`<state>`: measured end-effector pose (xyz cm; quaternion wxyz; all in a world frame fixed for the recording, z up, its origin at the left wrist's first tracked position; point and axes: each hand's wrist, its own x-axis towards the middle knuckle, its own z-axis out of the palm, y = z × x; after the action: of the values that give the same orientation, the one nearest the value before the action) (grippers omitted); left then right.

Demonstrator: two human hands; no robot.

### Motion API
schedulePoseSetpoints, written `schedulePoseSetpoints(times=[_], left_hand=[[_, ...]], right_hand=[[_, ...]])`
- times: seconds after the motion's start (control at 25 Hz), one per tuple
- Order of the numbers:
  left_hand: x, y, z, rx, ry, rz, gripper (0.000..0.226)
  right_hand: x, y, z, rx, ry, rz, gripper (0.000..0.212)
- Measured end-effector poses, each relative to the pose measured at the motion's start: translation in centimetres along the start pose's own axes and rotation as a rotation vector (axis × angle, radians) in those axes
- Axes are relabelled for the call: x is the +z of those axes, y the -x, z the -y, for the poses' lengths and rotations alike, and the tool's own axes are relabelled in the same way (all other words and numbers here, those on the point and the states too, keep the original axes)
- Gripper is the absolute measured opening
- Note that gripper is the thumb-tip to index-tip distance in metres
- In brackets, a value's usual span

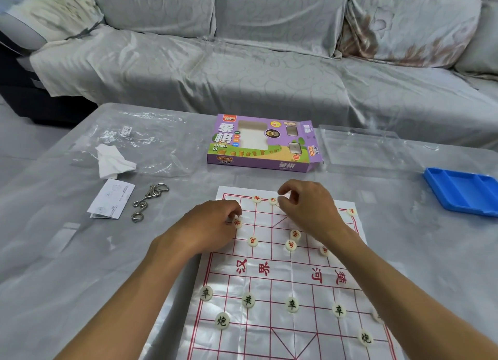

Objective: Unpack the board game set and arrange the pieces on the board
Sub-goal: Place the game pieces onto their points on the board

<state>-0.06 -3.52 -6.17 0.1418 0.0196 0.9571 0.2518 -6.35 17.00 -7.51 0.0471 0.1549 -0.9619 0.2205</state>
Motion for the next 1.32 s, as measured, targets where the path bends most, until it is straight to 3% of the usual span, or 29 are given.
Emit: schedulePoseSetpoints(times=[0.2, 0.6, 0.8, 1.0, 1.32], left_hand=[[0.3, 0.3, -0.2, 0.028, -0.043, -0.011, 0.026], [0.1, 0.5, -0.1, 0.016, 0.001, 0.017, 0.027], [0.0, 0.6, -0.3, 0.023, -0.031, 0.018, 0.029], [0.1, 0.6, 0.0, 0.039, -0.015, 0.012, 0.024], [0.2, 0.2, 0.1, 0.069, -0.037, -0.011, 0.025]], right_hand=[[-2.4, 3.5, -3.1, 0.106, 0.014, -0.019, 0.015], [-3.5, 5.9, -4.3, 0.127, 0.055, -0.010, 0.017], [-1.9, 3.6, -2.5, -0.041, 0.195, -0.030, 0.026], [-0.6, 0.1, -2.0, 0.004, 0.286, -0.020, 0.034], [0.3, -0.5, -2.4, 0.012, 0.298, 0.032, 0.027]])
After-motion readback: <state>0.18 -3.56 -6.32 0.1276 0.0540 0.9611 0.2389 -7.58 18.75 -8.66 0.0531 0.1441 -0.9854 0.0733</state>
